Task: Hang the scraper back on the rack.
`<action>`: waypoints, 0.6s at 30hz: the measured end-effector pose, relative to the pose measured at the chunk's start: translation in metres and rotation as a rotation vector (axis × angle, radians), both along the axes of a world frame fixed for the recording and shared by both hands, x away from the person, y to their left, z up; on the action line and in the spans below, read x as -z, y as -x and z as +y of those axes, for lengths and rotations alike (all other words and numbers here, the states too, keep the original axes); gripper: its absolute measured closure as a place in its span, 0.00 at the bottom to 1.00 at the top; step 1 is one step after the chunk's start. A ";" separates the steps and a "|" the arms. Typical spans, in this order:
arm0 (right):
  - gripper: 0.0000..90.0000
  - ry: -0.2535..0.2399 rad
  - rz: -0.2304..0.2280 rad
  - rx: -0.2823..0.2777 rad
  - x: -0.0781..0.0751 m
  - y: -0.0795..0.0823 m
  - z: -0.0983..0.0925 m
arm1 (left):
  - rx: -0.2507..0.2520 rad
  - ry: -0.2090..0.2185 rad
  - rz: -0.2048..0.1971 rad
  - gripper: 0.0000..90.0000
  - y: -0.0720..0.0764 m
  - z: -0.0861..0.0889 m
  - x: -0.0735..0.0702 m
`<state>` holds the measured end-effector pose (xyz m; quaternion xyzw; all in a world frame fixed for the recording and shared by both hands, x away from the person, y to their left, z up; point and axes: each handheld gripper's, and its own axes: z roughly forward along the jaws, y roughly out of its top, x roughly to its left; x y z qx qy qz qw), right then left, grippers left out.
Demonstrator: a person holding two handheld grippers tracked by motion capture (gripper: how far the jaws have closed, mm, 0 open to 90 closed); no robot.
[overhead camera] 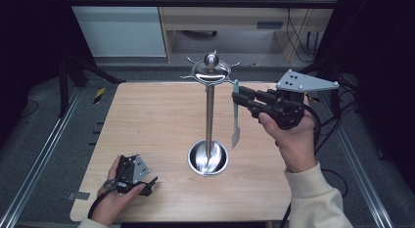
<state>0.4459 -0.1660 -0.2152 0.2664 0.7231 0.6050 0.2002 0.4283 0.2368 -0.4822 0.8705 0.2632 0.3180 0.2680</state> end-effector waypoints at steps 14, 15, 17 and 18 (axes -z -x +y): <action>0.82 0.003 0.008 0.001 0.002 -0.002 0.003 | 0.003 -0.002 0.001 0.03 0.000 0.000 0.000; 0.82 0.004 0.007 0.001 0.002 -0.003 0.003 | 0.003 -0.003 0.002 0.03 0.000 -0.001 0.000; 0.82 0.004 0.007 0.000 0.003 -0.003 0.004 | 0.003 -0.003 0.002 0.03 0.000 -0.001 0.001; 0.82 0.004 0.006 0.000 0.003 -0.003 0.004 | 0.003 -0.002 0.002 0.03 0.000 -0.001 0.001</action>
